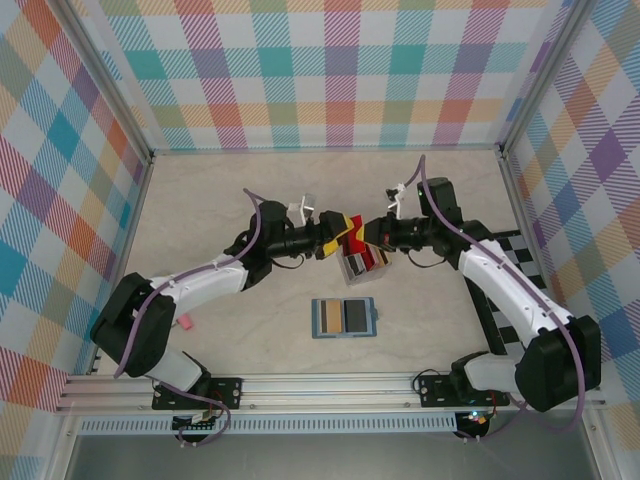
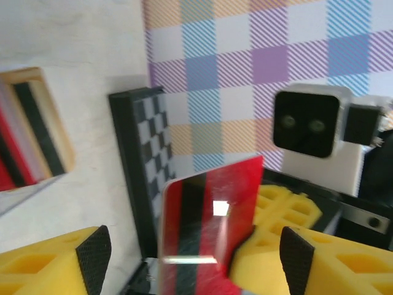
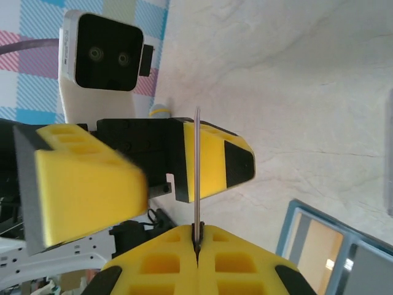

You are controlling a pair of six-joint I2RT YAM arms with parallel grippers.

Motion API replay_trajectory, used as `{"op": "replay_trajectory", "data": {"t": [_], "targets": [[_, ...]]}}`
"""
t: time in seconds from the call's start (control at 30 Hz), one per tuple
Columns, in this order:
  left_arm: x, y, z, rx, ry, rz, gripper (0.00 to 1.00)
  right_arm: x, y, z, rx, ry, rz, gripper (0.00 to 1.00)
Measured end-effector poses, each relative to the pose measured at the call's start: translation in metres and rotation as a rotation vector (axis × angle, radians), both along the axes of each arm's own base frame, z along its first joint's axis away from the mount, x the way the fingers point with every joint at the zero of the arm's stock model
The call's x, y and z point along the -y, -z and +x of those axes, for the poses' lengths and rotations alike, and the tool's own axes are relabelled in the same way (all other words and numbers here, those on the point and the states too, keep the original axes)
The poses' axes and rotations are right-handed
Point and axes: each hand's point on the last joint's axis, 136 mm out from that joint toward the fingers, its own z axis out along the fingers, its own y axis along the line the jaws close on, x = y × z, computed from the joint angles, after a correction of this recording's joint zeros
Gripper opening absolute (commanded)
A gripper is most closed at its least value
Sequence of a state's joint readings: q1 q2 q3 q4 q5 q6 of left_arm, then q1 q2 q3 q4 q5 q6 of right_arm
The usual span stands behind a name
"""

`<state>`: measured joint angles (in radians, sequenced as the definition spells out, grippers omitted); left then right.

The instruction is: Put the credit cards into the card holder

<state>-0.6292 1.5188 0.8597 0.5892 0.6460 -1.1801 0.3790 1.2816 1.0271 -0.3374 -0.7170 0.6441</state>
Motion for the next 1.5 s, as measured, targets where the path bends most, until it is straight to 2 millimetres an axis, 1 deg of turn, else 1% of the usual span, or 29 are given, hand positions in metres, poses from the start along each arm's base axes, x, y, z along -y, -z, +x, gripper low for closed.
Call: {"op": "replay_trajectory", "data": {"t": [0.07,0.13,0.27,0.4,0.47,0.5,0.53,0.57,0.63,0.67,0.73,0.8,0.9,1.1,1.33,1.5], "targets": [[0.002,-0.008,-0.003,0.005,0.024,-0.035,0.54,-0.004,-0.001,0.0,-0.009,-0.018,0.022,0.06],[0.003,-0.012,-0.006,0.009,0.038,-0.057,0.45,-0.005,0.0,0.002,-0.02,-0.022,0.032,0.06],[0.0,-0.007,-0.007,-0.015,0.033,-0.072,0.22,-0.003,-0.002,0.004,-0.028,-0.028,0.057,0.08],[0.0,-0.004,-0.008,-0.026,0.032,-0.069,0.12,0.0,0.001,0.004,-0.041,-0.027,0.064,0.1],[-0.001,-0.006,-0.008,-0.026,0.031,-0.073,0.08,0.001,0.003,0.004,-0.05,-0.025,0.066,0.14],[-0.001,-0.007,-0.008,-0.022,0.031,-0.075,0.07,0.001,0.003,0.004,-0.053,-0.026,0.067,0.17],[-0.001,-0.008,-0.008,-0.019,0.03,-0.077,0.07,0.001,0.003,0.003,-0.054,-0.028,0.07,0.23],[-0.001,-0.009,-0.009,-0.017,0.031,-0.079,0.07,0.0,0.002,0.003,-0.054,-0.029,0.072,0.26],[-0.002,-0.012,-0.009,-0.013,0.031,-0.082,0.07,0.0,0.002,0.003,-0.061,-0.033,0.078,0.28],[-0.002,-0.012,-0.01,-0.014,0.031,-0.084,0.07,0.0,0.002,0.002,-0.062,-0.038,0.083,0.31],[-0.002,-0.014,-0.01,-0.015,0.031,-0.091,0.09,-0.002,0.002,0.001,-0.068,-0.049,0.091,0.32],[-0.002,-0.016,-0.01,-0.019,0.032,-0.1,0.1,-0.003,0.001,0.001,-0.072,-0.063,0.103,0.31],[-0.001,-0.017,-0.009,-0.035,0.029,-0.11,0.13,-0.004,0.001,0.001,-0.077,-0.075,0.114,0.25],[-0.001,-0.013,-0.009,-0.068,0.025,-0.12,0.18,0.0,0.009,0.004,-0.076,-0.048,0.079,0.23],[-0.002,-0.013,-0.008,-0.079,0.02,-0.123,0.19,0.01,0.014,0.014,-0.077,0.013,0.055,0.22],[-0.002,-0.013,-0.008,-0.08,0.02,-0.126,0.17,0.013,0.015,0.016,-0.09,0.028,0.054,0.19]]}}
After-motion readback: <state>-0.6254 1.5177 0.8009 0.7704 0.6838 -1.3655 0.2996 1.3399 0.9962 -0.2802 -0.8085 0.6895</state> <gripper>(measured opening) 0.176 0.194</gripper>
